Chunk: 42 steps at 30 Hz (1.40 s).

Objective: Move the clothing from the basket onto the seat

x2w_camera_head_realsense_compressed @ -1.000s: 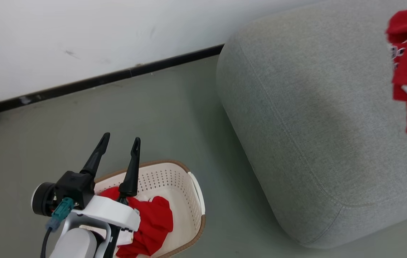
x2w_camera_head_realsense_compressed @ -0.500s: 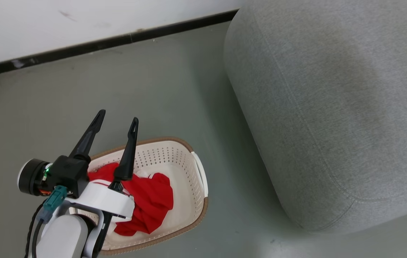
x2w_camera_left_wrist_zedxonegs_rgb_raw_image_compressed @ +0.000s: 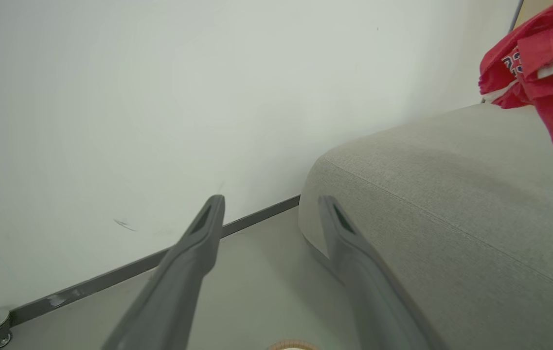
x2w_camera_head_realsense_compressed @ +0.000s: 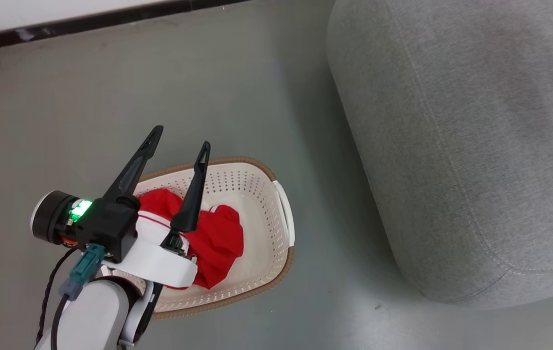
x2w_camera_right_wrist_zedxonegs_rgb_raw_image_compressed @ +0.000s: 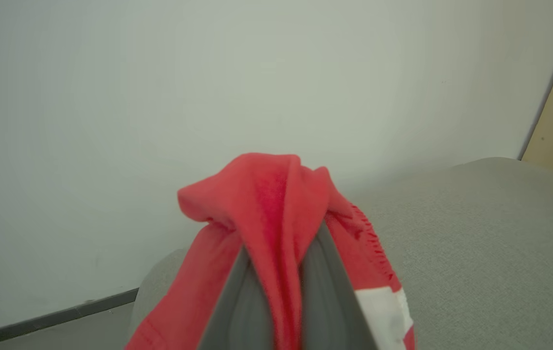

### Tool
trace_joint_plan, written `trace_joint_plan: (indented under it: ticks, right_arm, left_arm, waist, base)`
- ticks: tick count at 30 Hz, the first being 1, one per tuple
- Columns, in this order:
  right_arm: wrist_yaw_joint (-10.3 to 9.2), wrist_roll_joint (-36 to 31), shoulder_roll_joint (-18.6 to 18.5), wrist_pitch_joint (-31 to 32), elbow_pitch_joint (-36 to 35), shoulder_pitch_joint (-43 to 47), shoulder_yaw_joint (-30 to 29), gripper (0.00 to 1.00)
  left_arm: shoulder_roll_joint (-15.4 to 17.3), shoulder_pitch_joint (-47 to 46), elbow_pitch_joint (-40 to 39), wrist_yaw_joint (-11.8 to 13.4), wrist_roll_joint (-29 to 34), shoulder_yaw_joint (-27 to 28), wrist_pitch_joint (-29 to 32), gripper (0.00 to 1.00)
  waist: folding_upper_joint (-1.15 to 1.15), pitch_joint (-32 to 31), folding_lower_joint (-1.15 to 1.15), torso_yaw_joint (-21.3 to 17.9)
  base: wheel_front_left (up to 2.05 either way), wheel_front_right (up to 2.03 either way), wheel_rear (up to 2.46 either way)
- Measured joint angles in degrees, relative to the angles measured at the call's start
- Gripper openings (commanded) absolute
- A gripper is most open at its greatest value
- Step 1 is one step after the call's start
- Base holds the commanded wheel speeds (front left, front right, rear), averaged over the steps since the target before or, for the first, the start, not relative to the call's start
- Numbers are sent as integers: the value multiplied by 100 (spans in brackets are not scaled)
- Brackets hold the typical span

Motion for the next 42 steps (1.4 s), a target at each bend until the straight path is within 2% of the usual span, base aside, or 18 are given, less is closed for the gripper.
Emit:
trace_joint_plan:
  ticks: [12,22,35,36,37,38,39,40,41,42]
  right_arm:
    - [1,-430,-107,-345,787,-278,-199,0]
    - [1,-569,359,-770,1376,-253,-243,0]
    - [1,-567,702,-1079,1942,-225,-341,0]
    - [1,-567,723,-1085,1967,-225,-324,17]
    - [1,-566,740,-1098,2004,-225,-316,41]
    - [1,-566,767,-1118,2045,-225,-307,51]
    - [1,-565,804,-1118,2085,-224,-302,51]
    - [1,-558,847,-1120,2112,-220,-292,86]
    - [1,-558,887,-1124,2135,-207,-263,100]
    - [1,-558,926,-1134,2170,-198,-222,100]
  left_arm:
    - [-18,-199,-238,0,53,-88,158,100]
    - [5,-285,-299,0,133,-88,249,100]
    - [68,-316,-281,11,138,-29,247,100]
    - [58,-316,-270,11,138,-33,246,100]
    - [49,-316,-259,11,137,-38,244,100]
    - [40,-316,-245,11,134,-42,241,100]
    - [25,-316,-232,11,127,-42,223,100]
    - [13,-316,-222,11,127,-42,220,100]
    - [1,-316,-199,11,127,-42,198,100]
    - [-8,-316,-169,11,125,-42,186,100]
  waist:
    - [0,442,0,187]
    - [0,759,0,287]
    - [0,942,0,241]
    - [0,939,0,231]
    - [0,935,0,221]
    - [0,930,0,211]
    - [0,924,0,201]
    - [0,918,0,191]
    - [0,911,0,180]
    - [0,904,0,169]
  base:
    - [0,0,0]
    - [0,0,0]
    - [0,0,0]
    - [0,0,0]
    - [0,0,0]
    - [0,0,0]
    - [0,0,0]
    - [0,0,0]
    - [0,0,0]
    - [0,0,0]
